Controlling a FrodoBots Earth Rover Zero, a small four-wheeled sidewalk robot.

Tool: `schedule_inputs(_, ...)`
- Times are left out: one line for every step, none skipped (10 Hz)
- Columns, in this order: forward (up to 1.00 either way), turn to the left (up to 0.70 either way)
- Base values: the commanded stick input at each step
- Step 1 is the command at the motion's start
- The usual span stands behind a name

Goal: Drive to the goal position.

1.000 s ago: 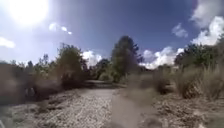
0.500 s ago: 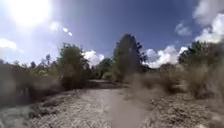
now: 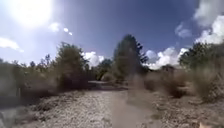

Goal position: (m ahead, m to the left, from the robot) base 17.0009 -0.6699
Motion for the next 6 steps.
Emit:
schedule_inputs(0.45,0.0)
schedule_inputs(0.45,0.07)
schedule_inputs(0.45,0.2)
schedule_inputs(0.45,0.26)
schedule_inputs(0.45,0.27)
schedule_inputs(0.45,0.17)
